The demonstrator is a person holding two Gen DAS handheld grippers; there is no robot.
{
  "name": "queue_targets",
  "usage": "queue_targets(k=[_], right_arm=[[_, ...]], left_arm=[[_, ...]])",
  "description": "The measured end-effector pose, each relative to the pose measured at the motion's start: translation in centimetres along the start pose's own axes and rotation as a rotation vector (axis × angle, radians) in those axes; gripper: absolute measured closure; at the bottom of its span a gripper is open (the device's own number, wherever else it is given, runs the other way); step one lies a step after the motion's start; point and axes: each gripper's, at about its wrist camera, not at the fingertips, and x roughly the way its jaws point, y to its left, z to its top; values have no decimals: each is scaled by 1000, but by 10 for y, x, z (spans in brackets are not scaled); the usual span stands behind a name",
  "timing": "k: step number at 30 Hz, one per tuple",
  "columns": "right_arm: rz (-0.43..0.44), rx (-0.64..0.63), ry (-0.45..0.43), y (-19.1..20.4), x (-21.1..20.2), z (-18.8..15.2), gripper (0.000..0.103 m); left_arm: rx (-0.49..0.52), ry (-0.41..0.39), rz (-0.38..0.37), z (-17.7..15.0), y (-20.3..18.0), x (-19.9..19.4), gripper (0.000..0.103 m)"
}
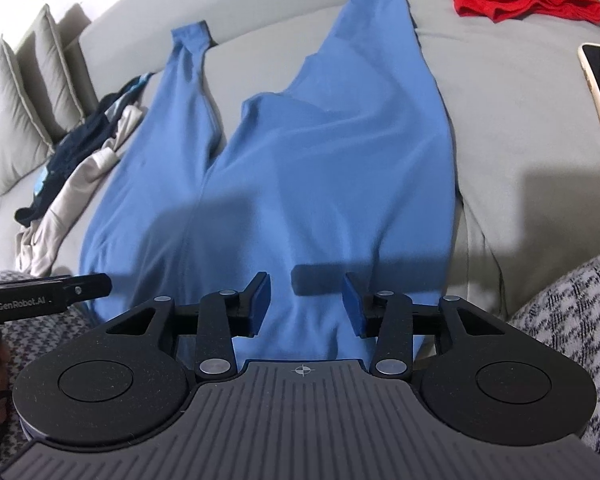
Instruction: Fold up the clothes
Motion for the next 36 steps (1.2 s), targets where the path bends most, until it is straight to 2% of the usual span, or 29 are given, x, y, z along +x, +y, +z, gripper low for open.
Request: queue_targets(k=[2, 8, 11, 12, 14, 17, 23, 28, 36], right_arm=[[2, 1, -1, 1, -2, 0, 52], [12, 16, 2, 1, -15, 1, 48], [21, -9, -1, 7, -32, -4, 38], [15, -24, -4, 9, -35, -7, 36], [-46, -44, 40, 13, -38, -11, 35], [-137, -73, 105, 18, -42, -17, 30], [-174, -80, 69, 19, -62, -25, 19], [-184, -110, 21, 29, -79, -32, 18], [-196, -167, -62, 46, -95, -33, 17]], left_arm=[[10, -2, 1, -1, -2, -2, 32], [13, -21, -18, -5, -3, -14, 32], [32, -9, -31, -9, -9, -19, 31], [49, 8, -14, -12, -12, -21, 29], [83, 42, 24, -20, -20, -25, 28], [98, 67, 13, -29, -23, -32, 25], [69, 80, -10, -40, -21, -51, 22], [56, 42, 8, -44, -23, -71, 21], [60, -83, -6, -33, -30, -89, 21]])
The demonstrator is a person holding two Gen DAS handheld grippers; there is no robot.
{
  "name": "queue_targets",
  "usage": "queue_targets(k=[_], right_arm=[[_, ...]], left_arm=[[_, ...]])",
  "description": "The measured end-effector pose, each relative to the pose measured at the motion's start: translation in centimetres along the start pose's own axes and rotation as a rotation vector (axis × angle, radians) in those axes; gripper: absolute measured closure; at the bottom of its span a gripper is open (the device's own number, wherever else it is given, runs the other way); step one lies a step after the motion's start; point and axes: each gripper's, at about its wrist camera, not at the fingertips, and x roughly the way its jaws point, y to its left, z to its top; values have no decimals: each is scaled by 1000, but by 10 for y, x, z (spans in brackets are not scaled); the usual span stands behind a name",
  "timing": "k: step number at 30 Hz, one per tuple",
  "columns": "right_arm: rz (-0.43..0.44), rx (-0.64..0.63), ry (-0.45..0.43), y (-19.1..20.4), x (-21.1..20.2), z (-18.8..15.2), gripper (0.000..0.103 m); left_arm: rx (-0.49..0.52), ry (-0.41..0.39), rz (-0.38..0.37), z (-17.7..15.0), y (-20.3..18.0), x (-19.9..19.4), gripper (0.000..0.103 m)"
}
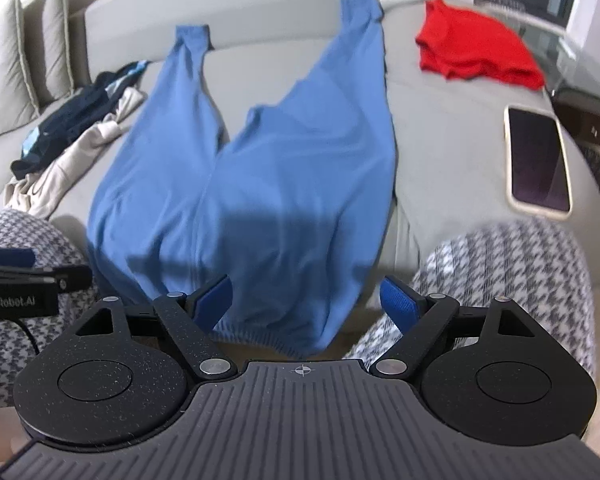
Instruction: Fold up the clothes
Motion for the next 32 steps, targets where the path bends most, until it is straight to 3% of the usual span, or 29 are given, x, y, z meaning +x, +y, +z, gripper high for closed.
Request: queue_targets(k=[14, 32], right_arm=[[-14, -66, -13, 17, -10, 39, 14], [4, -65, 3, 19, -17, 49, 13]], left_arm=[[-13, -11, 0, 30, -11, -7, 19], [-8, -11, 25, 41, -14, -16, 17]])
